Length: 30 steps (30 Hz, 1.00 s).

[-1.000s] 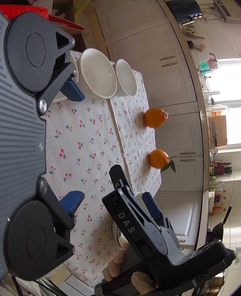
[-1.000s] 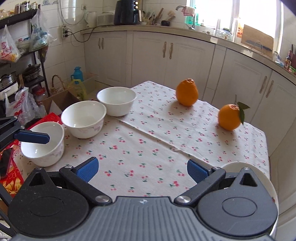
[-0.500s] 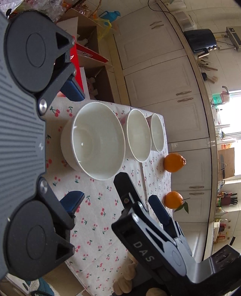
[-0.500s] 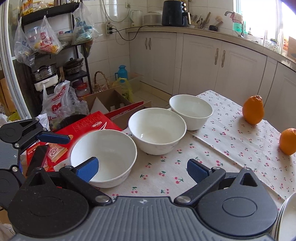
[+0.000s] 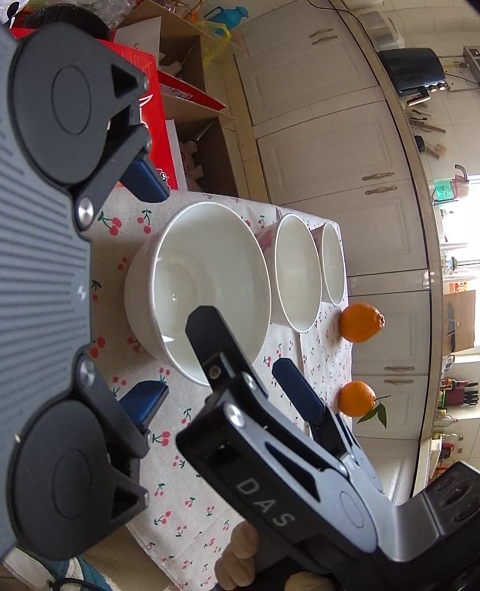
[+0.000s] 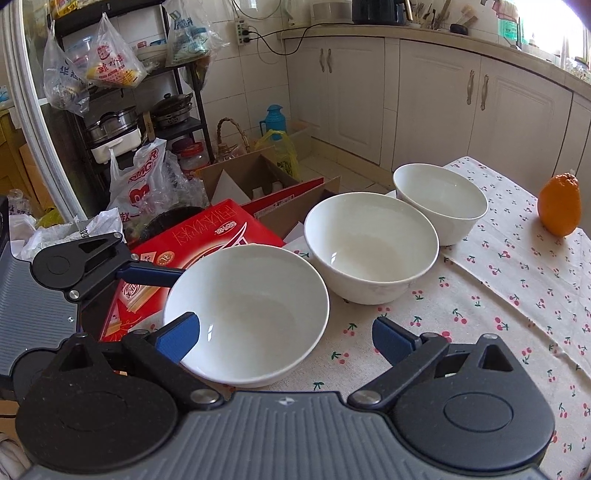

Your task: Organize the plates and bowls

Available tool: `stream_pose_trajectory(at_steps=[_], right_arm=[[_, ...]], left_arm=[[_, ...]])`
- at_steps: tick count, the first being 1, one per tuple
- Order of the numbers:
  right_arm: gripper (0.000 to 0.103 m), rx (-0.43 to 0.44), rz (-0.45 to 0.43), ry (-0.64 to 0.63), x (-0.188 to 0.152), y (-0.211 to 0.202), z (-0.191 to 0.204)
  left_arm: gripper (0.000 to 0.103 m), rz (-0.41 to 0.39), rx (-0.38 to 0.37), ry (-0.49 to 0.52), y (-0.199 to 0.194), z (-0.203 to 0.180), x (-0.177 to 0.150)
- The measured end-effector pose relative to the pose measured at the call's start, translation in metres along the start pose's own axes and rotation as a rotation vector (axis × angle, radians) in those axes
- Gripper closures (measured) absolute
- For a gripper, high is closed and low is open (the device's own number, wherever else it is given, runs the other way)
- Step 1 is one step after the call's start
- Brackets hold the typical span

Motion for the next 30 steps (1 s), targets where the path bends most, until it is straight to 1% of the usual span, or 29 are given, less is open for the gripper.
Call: stream_pose_trajectory(at_steps=[3,5,7,9,13,14,19,30], right_arm=[[0.005,0.022,0.004,0.003,0.004,0.006,-0.001],[0.011,0.042,0.008,0.014,0.006,0.011,-0.003],[0.019,0.055,0.018,0.03,0.007,0.015,-0.004],[0.022,0.065,0.022,0.041,0.007,0.018,-0.006],[0.031,0.092,0.028,0.059,0.006,0.021,-0.008],[0.032,0.097,0.027,0.062,0.006,0.021,-0.007],[0.032,0.119,0.022,0.075,0.006,0.022,-0.007],[0.032,0.106,0.016,0.081,0.001,0.011,-0.009]], left_arm=[[0.003,-0.008,-0.016,0.002,0.0,-0.001,0.001],[0.004,-0.015,-0.025,0.003,-0.001,-0.001,0.002],[0.007,-0.013,-0.03,0.004,-0.001,-0.001,0.002],[0.01,-0.012,-0.03,0.003,0.0,0.0,0.003],[0.012,-0.016,-0.032,-0.007,0.0,0.002,0.004],[0.015,-0.016,-0.035,-0.007,0.0,0.002,0.004],[0.015,-0.019,-0.038,-0.011,0.0,0.003,0.004],[0.015,-0.011,-0.053,0.009,-0.004,-0.004,0.01]])
Point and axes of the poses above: each gripper's, at about its wrist camera, not at the fingertips, and y roughly the way its jaws point, z to its left, x to its top, the point moved 5 cm from there along y, roughly the way its jaws point, and after that the axes turned 10 degrees about -y, right-handed, at the moved point
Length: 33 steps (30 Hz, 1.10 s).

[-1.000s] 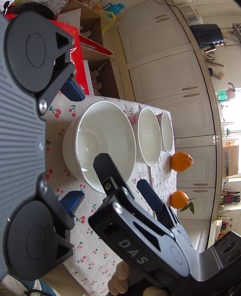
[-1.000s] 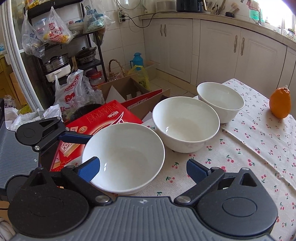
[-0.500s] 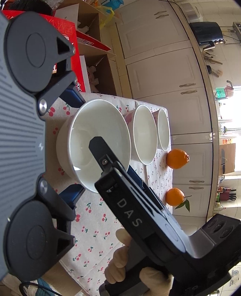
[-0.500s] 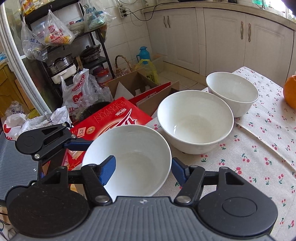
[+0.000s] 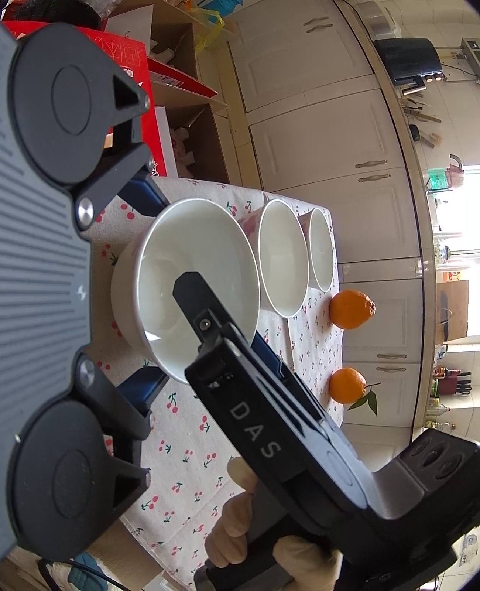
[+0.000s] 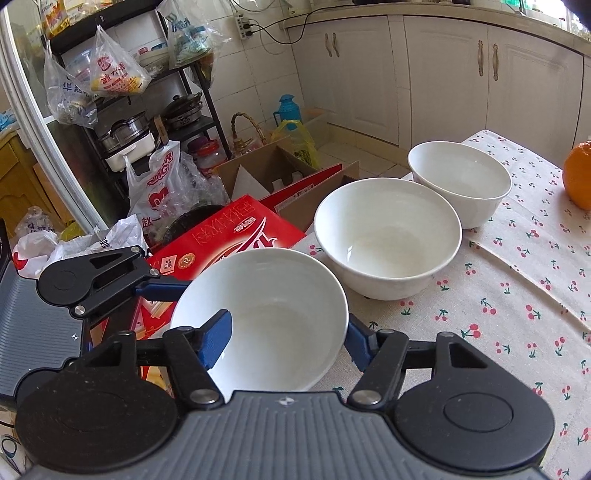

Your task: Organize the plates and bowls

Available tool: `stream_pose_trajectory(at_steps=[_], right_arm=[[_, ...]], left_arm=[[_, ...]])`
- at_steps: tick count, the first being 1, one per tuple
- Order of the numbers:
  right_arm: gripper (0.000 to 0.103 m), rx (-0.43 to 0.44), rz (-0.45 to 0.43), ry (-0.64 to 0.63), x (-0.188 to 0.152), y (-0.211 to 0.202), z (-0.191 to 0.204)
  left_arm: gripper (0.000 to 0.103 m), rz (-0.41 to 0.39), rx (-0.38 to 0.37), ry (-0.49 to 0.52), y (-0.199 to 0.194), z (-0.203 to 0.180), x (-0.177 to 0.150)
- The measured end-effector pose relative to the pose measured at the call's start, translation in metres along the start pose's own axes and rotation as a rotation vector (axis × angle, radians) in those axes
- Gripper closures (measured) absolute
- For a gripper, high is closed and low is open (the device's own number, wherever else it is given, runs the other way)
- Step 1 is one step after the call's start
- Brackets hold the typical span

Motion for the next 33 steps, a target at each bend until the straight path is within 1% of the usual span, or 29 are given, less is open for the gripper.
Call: stream_pose_trajectory(at_steps=[4,10,19,23,33], right_arm=[[0.032,-0.021,-0.008,0.011,-0.007,-0.012,-0.005],[0.032,-0.079,-0.027,0.038,-0.021,-0.038,-0.016],[0.032,-0.171,-0.038,0.109,-0.051,-0.073,-0.041],[0.032,-0.202,-0.042,0.138,-0.064,-0.086,-0.052],[0.032,-0.246,-0.046,0.2,-0.087,-0.1,-0.071]], left_arm=[[0.015,-0.005,-0.025,0.019,0.001,-0.009,0.005],[0.015,-0.001,-0.08,0.054,0.011,-0.031,0.011],[0.015,0.001,-0.179,0.127,0.026,-0.073,0.02],[0.015,0.01,-0.224,0.138,0.033,-0.089,0.022],[0.015,0.041,-0.275,0.165,0.052,-0.113,0.023]])
Point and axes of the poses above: each gripper's, at about its wrist camera, not at the fingertips, and y roughly the way its jaws point, z to its left, x to its top, the point moved 5 cm from there along y, roughly the way its jaws point, and after that the axes turned 10 degrees about -y, right-handed, at the moved point
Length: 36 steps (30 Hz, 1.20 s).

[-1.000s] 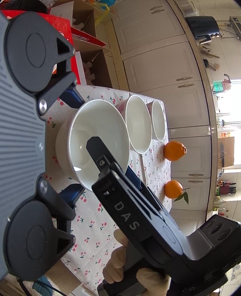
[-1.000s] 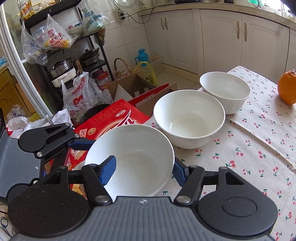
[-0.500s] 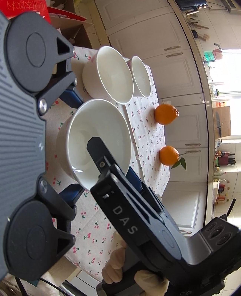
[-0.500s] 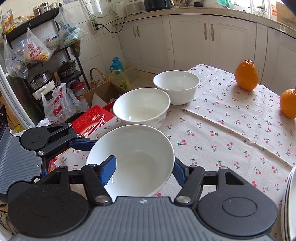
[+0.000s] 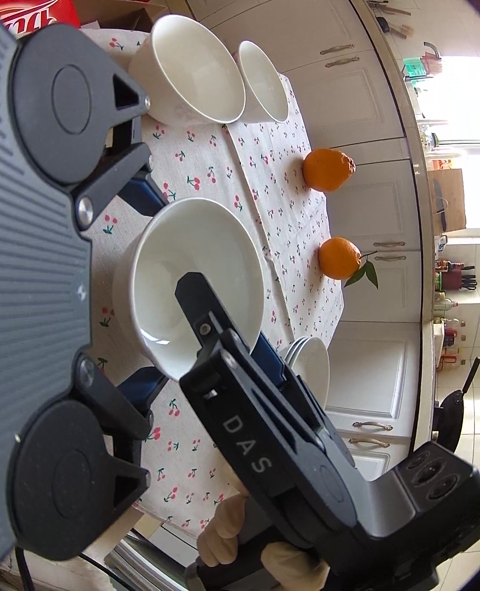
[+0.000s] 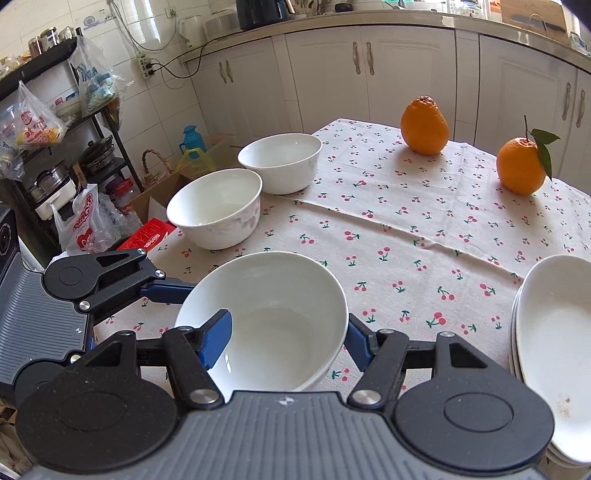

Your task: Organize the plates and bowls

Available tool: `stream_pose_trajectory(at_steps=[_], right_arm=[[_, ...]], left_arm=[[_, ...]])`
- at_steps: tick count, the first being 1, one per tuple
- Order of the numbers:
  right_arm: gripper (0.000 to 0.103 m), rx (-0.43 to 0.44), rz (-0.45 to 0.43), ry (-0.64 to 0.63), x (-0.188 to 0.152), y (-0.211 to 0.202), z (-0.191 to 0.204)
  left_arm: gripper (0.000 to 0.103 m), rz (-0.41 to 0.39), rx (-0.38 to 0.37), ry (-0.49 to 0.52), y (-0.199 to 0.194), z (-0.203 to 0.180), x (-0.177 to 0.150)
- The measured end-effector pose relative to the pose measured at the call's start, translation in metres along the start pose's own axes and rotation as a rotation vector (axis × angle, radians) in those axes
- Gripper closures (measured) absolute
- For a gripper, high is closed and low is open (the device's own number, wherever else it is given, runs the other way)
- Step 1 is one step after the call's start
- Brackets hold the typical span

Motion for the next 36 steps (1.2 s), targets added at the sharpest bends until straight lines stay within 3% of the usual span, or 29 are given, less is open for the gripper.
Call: stream_pose_trajectory(at_steps=[18,20,22,23,36], right_arm=[[0.032,-0.03,0.014,0.022,-0.009,0.001,-0.014],[0.025,-0.036,0.005,0.017,-0.007,0.0,-0.014],[0.002,-0.057,-0.015,0.009,-0.006,-0.003,-0.013],[0.0,-0.073,-0.032,0.004,-0.004,-0.006,-0.013],[0.0,-0.1,-0.05,-0.105,0.02,-0.006,0.004]], left_arm=[[0.014,0.014,-0.016,0.011,0.016,-0.006,0.003],[0.01,0.005,-0.02,0.026,0.015,-0.008,0.003],[0.006,-0.01,-0.015,0.032,0.012,-0.008,0.004],[0.005,-0.013,-0.015,0.031,0.011,-0.008,0.004],[0.004,-0.02,0.073,-0.011,-0.035,0.024,-0.005]])
Point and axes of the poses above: each gripper's, at about its wrist camera, not at the fingertips, and y roughly the way its jaws point, z to its left, x to its top, the point moved 5 cm from there along y, roughly the way its jaws point, and after that the axes turned 10 degrees about -y, right-handed, at the moved point
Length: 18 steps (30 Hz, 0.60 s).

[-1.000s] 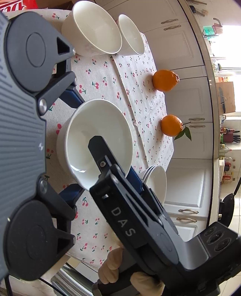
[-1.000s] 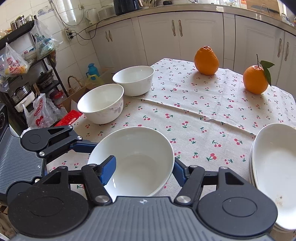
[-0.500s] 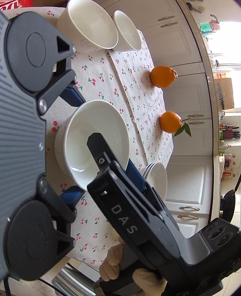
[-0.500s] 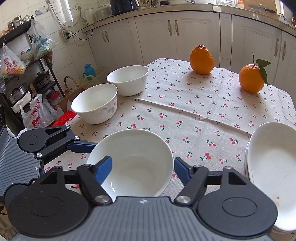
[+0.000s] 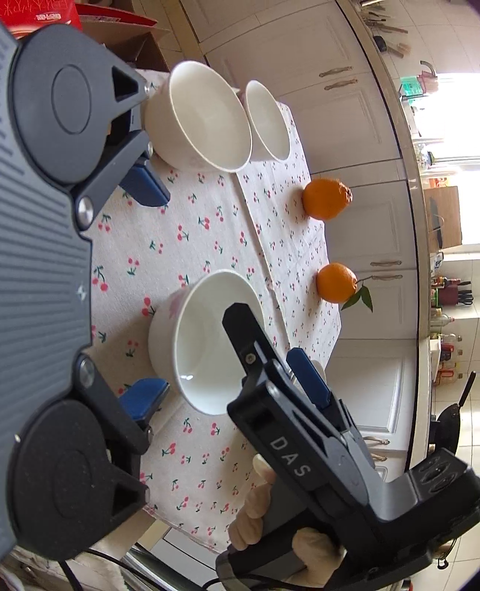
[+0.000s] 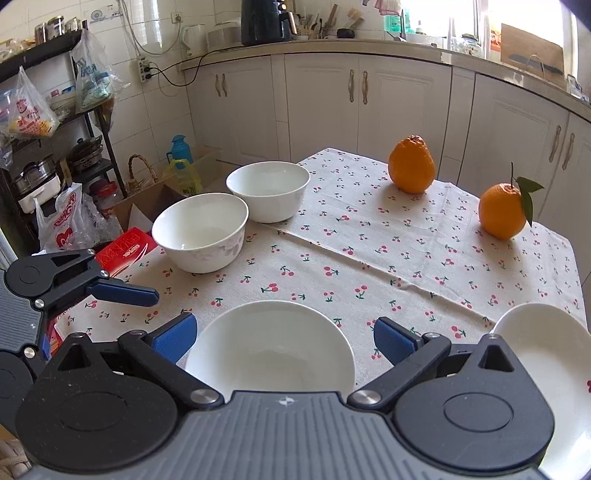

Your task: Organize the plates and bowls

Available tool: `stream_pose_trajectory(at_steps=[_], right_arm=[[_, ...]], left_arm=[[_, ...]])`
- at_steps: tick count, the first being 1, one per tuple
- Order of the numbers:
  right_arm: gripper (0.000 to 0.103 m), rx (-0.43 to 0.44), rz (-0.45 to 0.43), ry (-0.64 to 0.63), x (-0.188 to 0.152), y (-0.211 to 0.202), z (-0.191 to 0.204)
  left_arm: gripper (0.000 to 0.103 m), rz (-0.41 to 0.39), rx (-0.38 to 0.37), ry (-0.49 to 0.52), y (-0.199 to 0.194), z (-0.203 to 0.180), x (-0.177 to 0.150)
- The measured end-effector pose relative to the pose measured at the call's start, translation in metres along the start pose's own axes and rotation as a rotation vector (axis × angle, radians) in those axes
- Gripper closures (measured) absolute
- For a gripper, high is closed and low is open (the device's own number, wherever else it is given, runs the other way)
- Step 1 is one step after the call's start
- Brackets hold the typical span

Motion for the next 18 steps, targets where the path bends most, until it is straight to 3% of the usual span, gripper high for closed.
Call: stream_pose_trajectory(at_steps=[11,18], right_arm=[[0.0,0.0,-0.013,-0.177,0.037,0.019,0.037],[0.0,0.012,-0.008,-0.257,0.05,0.039,0.057]], left_arm=[[0.001,-0.033,0.157,-0.147,-0.026,0.08,0.013],[0.001,-0.034,0.235,-0.124,-0.015,0.12,0.031]])
Point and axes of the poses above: each gripper's, at about its wrist camera, not at the fingertips, and y roughly the way its jaws point, z to its left, x to its top, the point moved 5 cm from there along y, roughly the way its jaws point, and after that the axes turned 10 degrees about -y, right-handed, at the moved point
